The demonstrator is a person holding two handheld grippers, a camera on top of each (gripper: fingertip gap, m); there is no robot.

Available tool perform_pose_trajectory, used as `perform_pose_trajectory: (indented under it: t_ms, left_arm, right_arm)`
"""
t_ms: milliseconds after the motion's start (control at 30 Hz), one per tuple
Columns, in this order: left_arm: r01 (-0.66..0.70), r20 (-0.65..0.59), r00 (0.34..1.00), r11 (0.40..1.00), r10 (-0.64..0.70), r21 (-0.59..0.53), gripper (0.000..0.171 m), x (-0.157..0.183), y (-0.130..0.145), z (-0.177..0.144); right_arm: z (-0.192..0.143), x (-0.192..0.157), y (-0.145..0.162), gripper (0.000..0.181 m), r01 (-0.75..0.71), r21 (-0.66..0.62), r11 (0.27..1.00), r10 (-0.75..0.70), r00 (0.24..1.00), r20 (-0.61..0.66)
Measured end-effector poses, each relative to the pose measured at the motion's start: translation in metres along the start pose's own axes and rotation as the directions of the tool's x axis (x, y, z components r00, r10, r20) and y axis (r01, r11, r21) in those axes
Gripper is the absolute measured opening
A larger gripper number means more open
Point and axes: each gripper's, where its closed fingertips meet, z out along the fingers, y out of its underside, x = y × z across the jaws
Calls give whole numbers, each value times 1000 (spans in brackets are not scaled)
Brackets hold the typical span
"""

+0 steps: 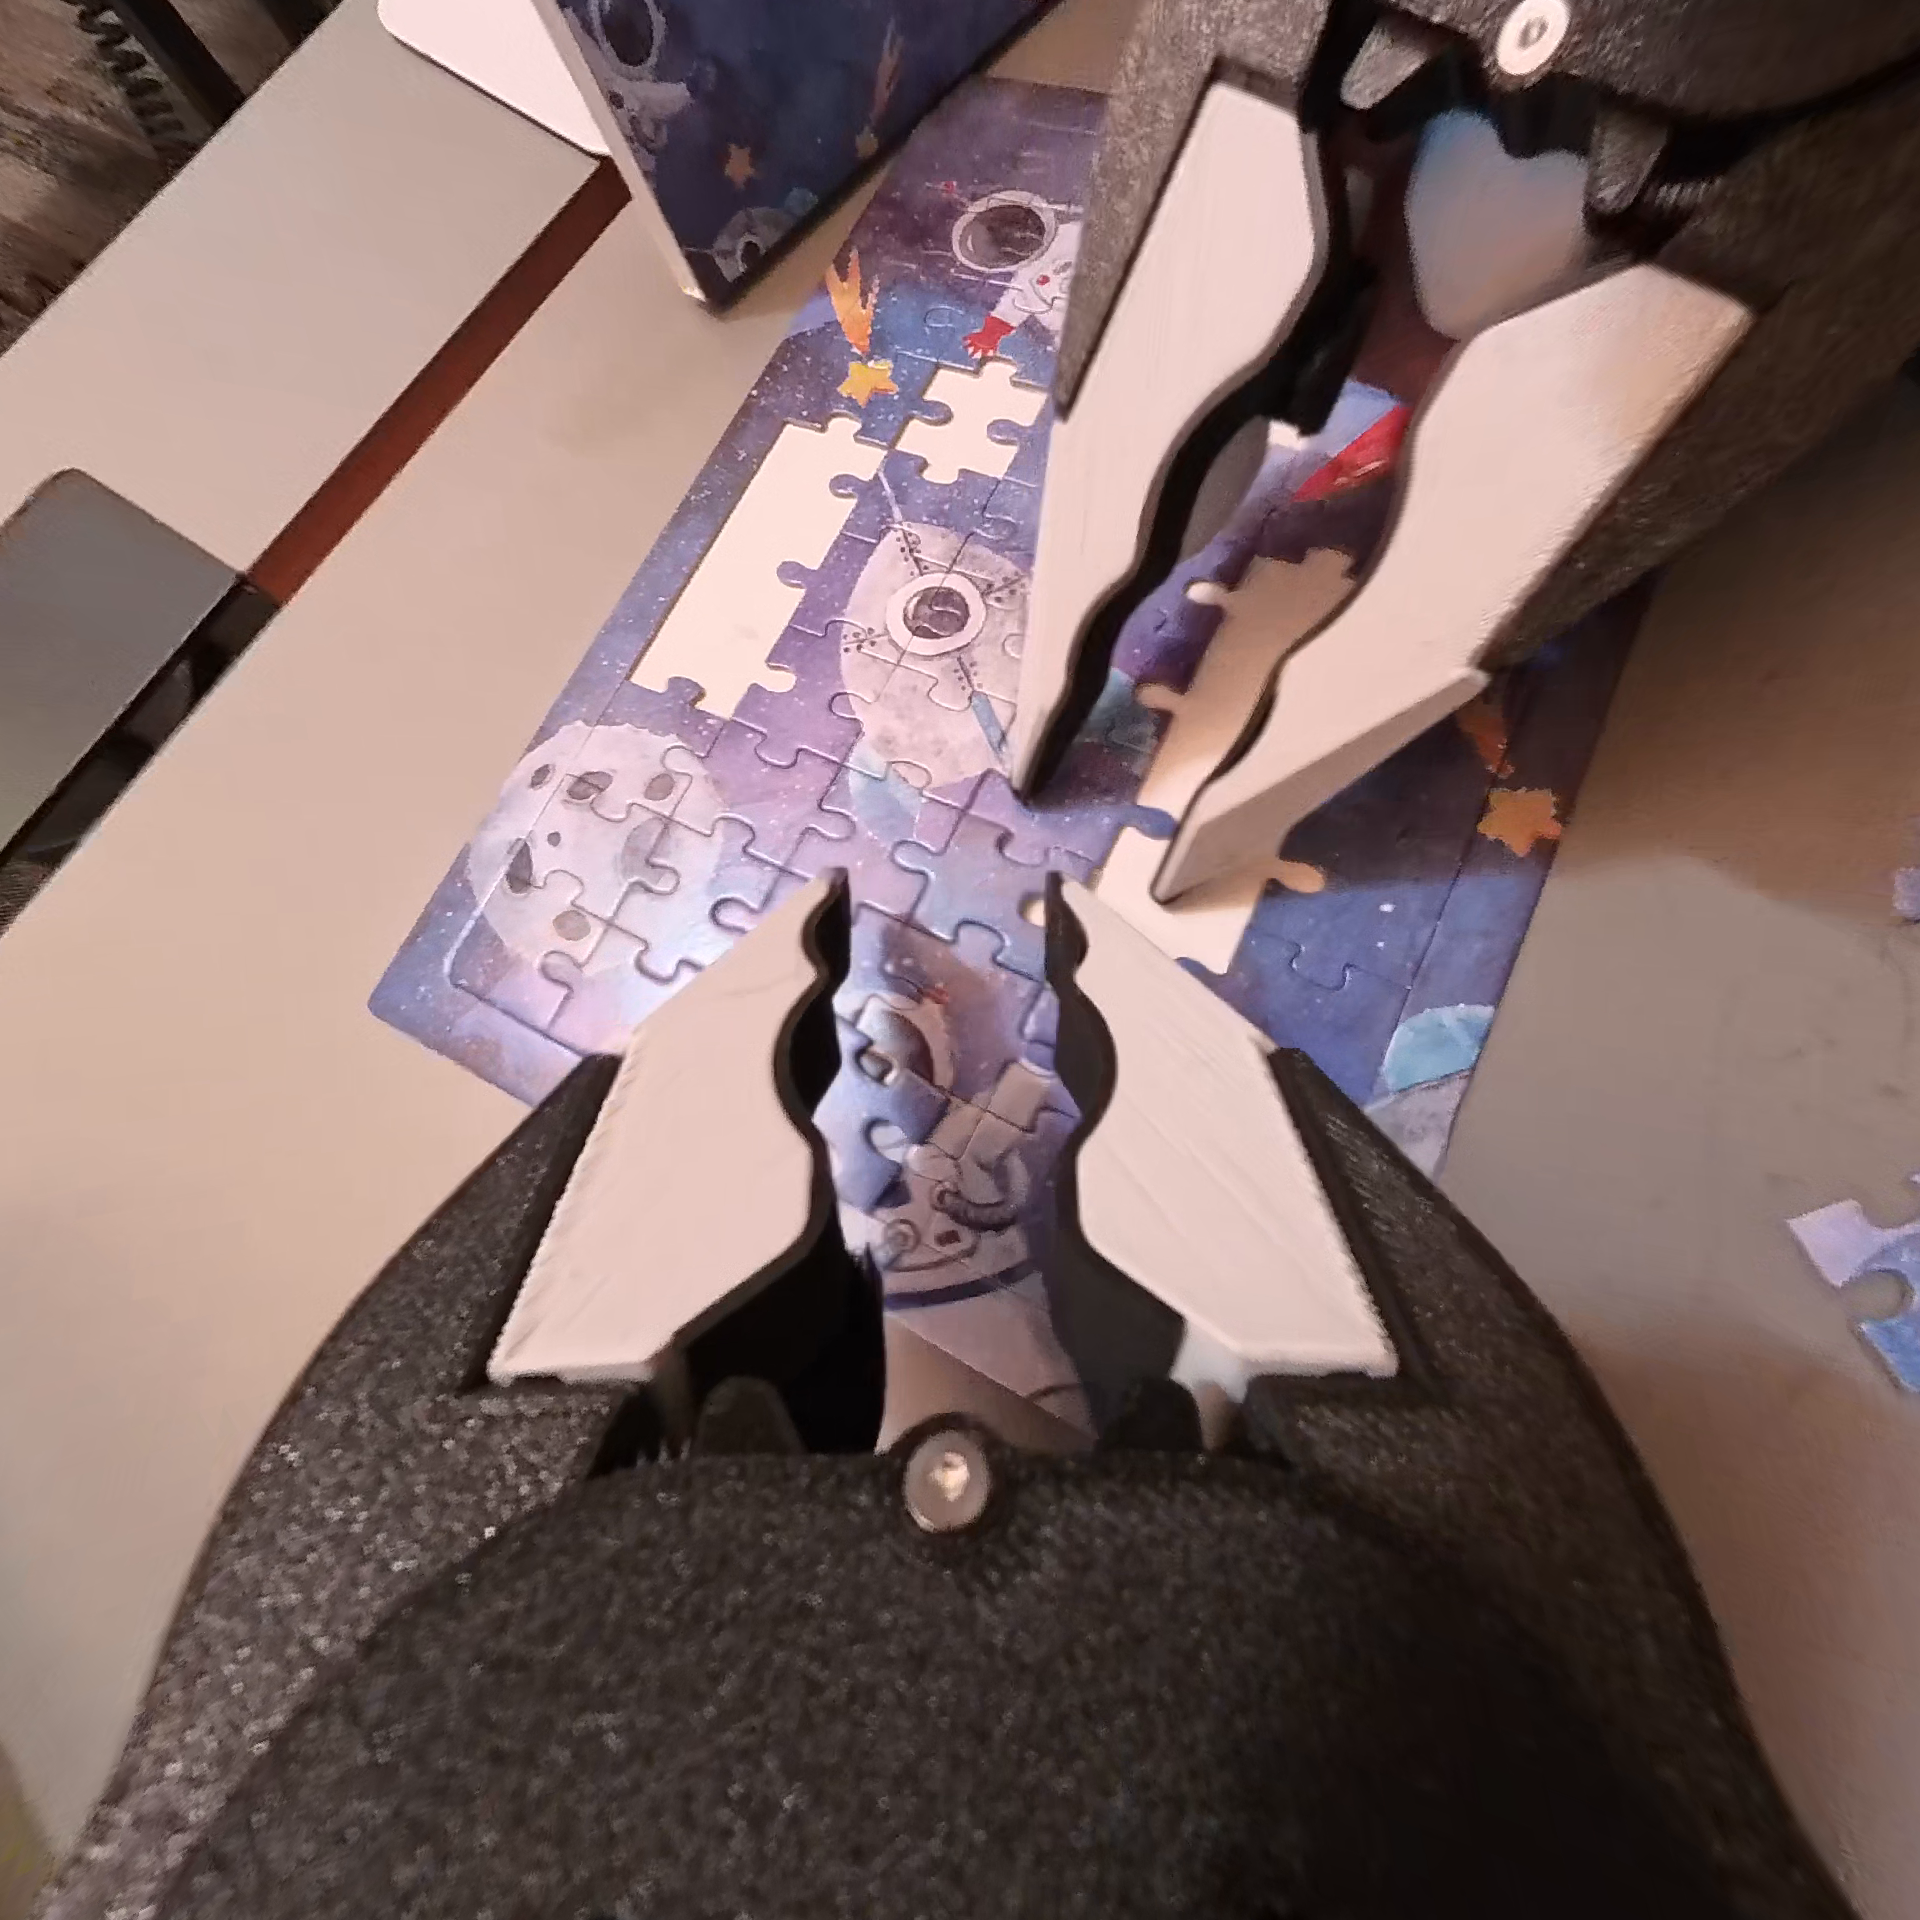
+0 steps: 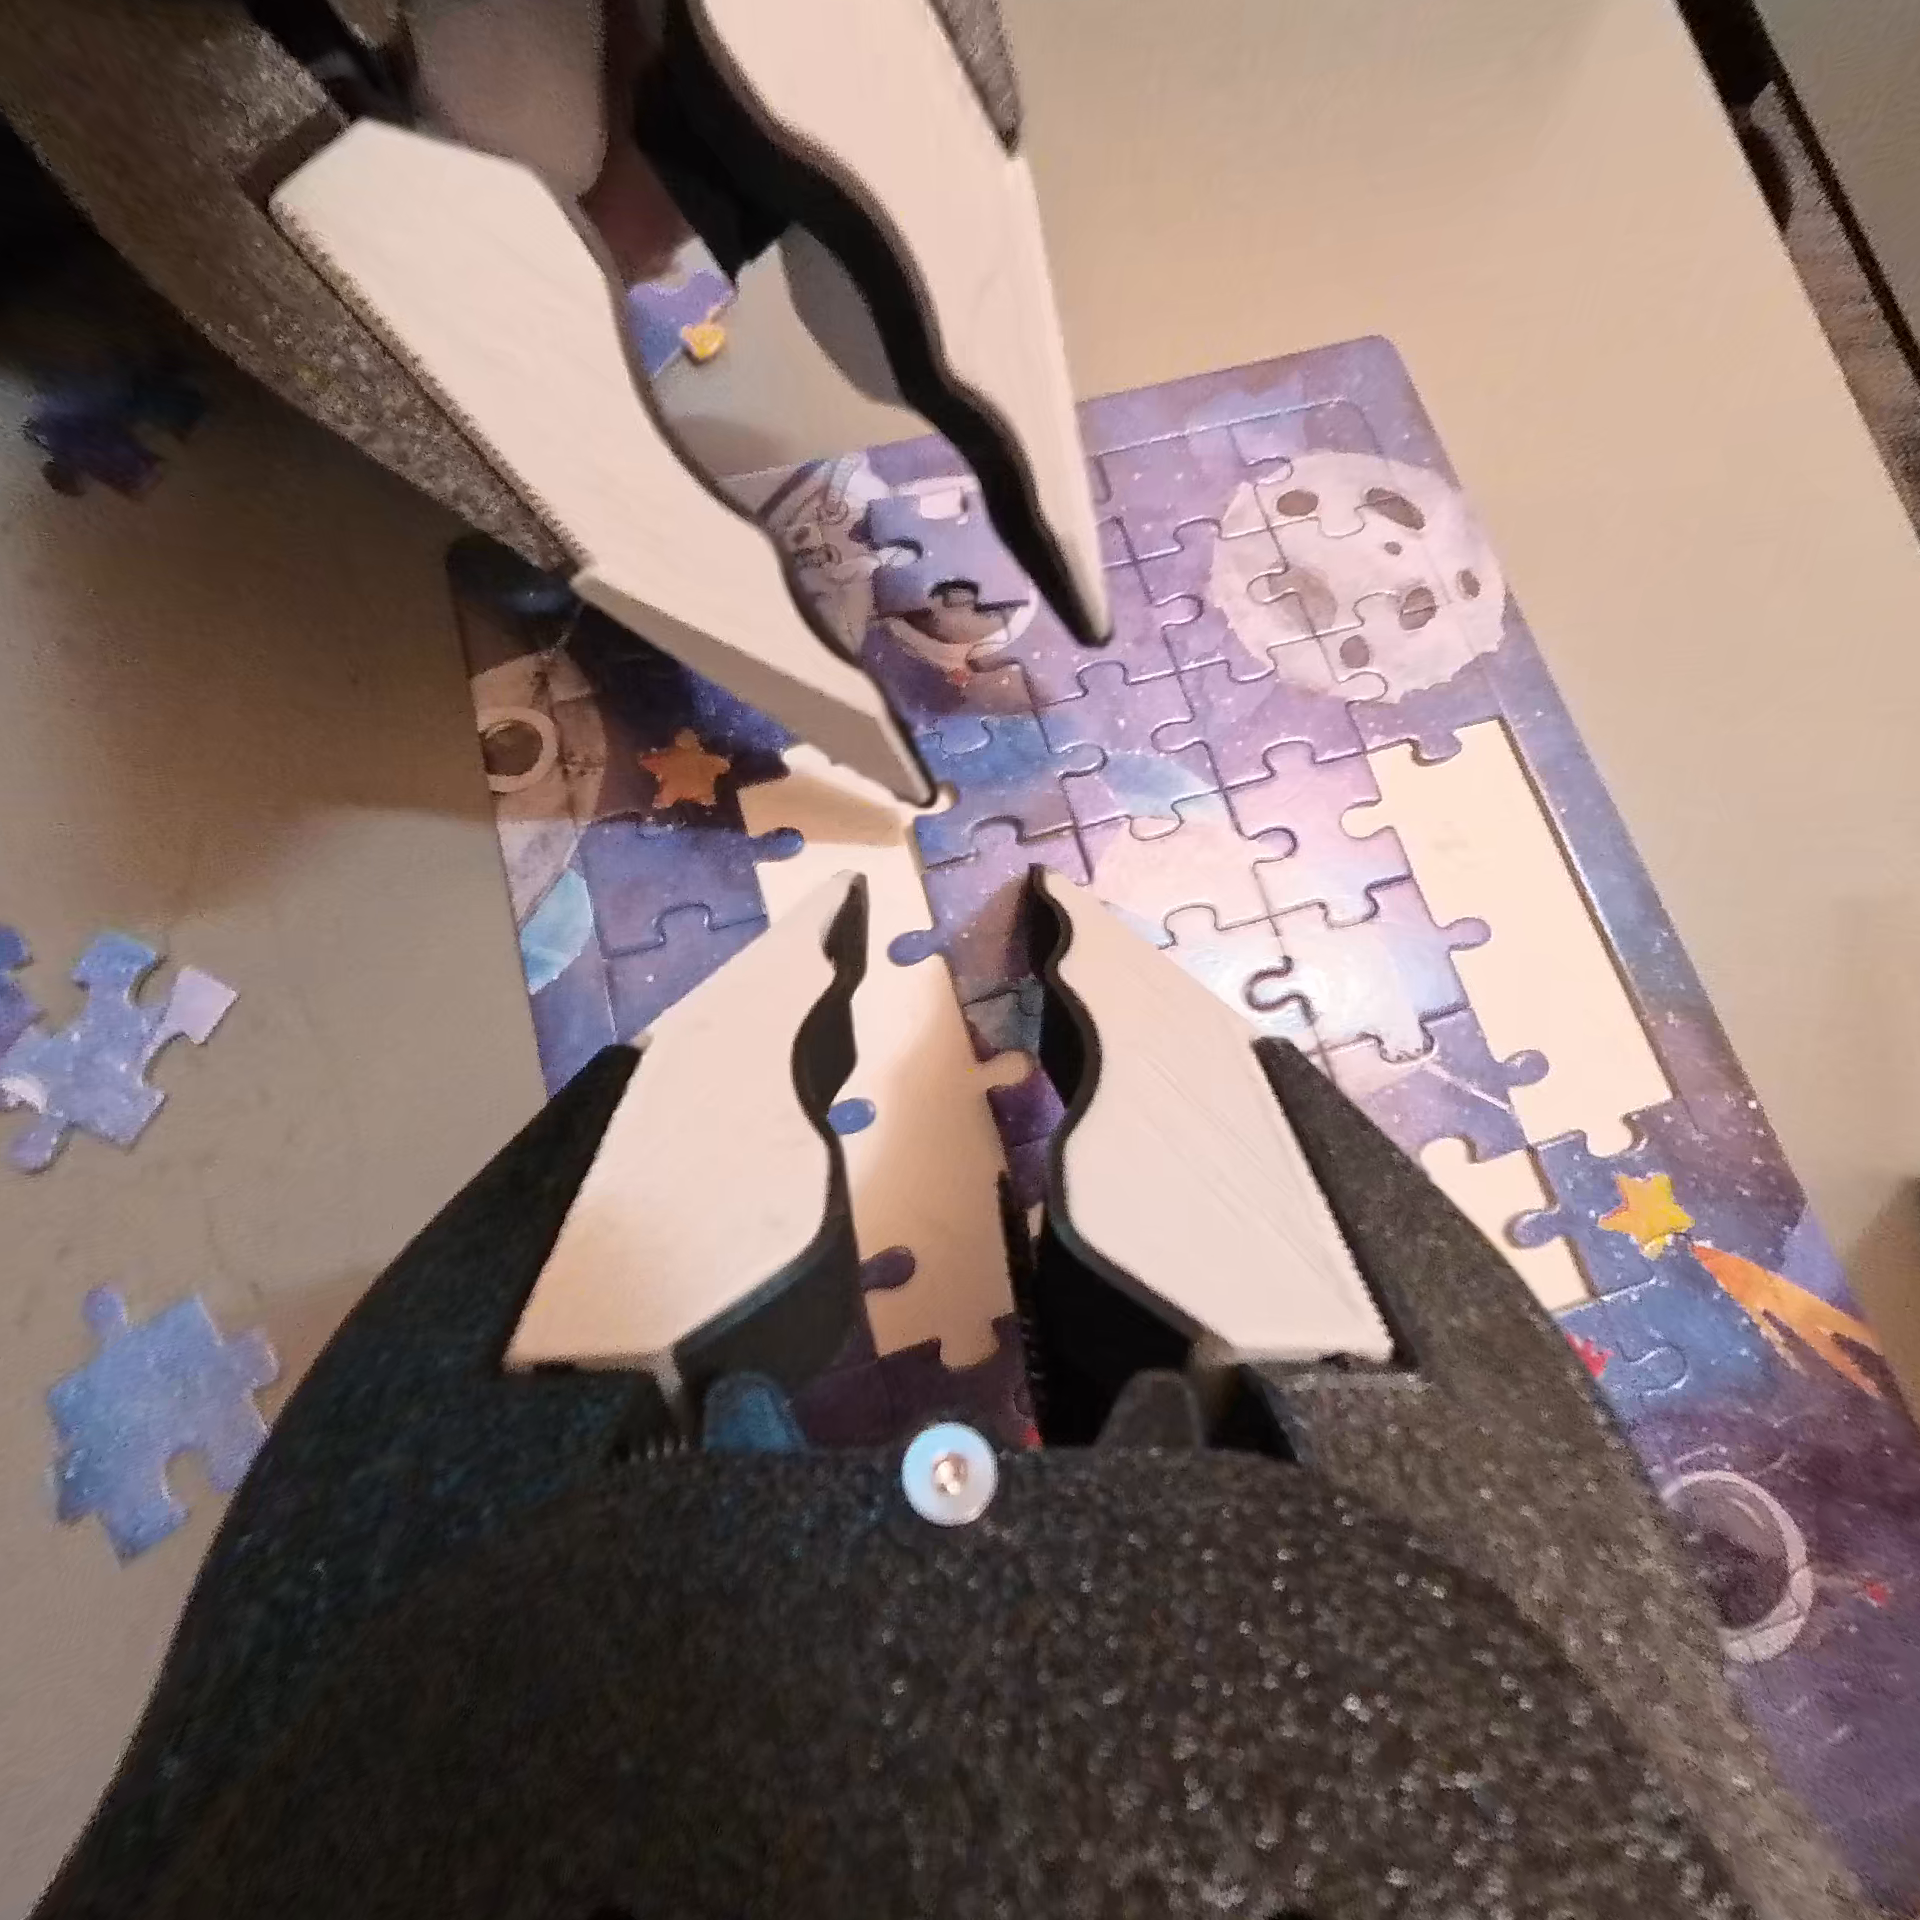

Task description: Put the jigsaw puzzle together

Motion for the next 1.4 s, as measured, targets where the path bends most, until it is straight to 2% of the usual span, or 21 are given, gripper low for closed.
perform_pose_trajectory:
  t_ms: [33, 133, 267, 667, 833, 1000, 1333, 1367, 1400]
  left_arm:
    - [15, -28, 999, 1000, -15, -3, 38, 3, 1, 0]
    - [42, -81, 996, 999, -43, -18, 41, 9, 6, 2]
    - [9, -58, 998, 1000, -10, -16, 41, 8, 5, 8]
    - [-17, -2, 1000, 1000, 17, 24, 49, 1, -3, 4]
    - [-14, -3, 1000, 1000, 14, 23, 48, 2, -2, 4]
    - [-10, -6, 1000, 1000, 10, 23, 47, 2, -2, 4]
    - [5, -12, 1000, 1000, -5, 10, 46, 3, 2, 0]
    - [16, -34, 999, 1000, -16, -3, 44, 6, 5, -4]
    - [35, -60, 998, 999, -36, -18, 35, 8, 10, -8]
  right_arm:
    - [-1, 1, -3, 25, -7, 10, 1000, 7, 1000, -7]
    - [-5, 1, -7, 29, -15, 32, 999, 15, 1000, 8]
    - [-2, 10, 1, 32, 16, -13, 1000, -16, 998, -58]
    - [-2, 7, 2, 26, -19, 5, 1000, 19, 1000, -15]
    - [0, 6, -3, 34, 17, 10, 1000, -17, 999, -30]
    - [2, 1, -7, 22, 172, 7, 985, -171, 982, -76]
    - [3, 2, -7, 13, 118, 6, 993, -118, 992, -40]
    - [3, 3, -7, 12, 115, 6, 993, -114, 993, -40]
    - [3, 3, -7, 12, 113, 5, 994, -113, 993, -38]
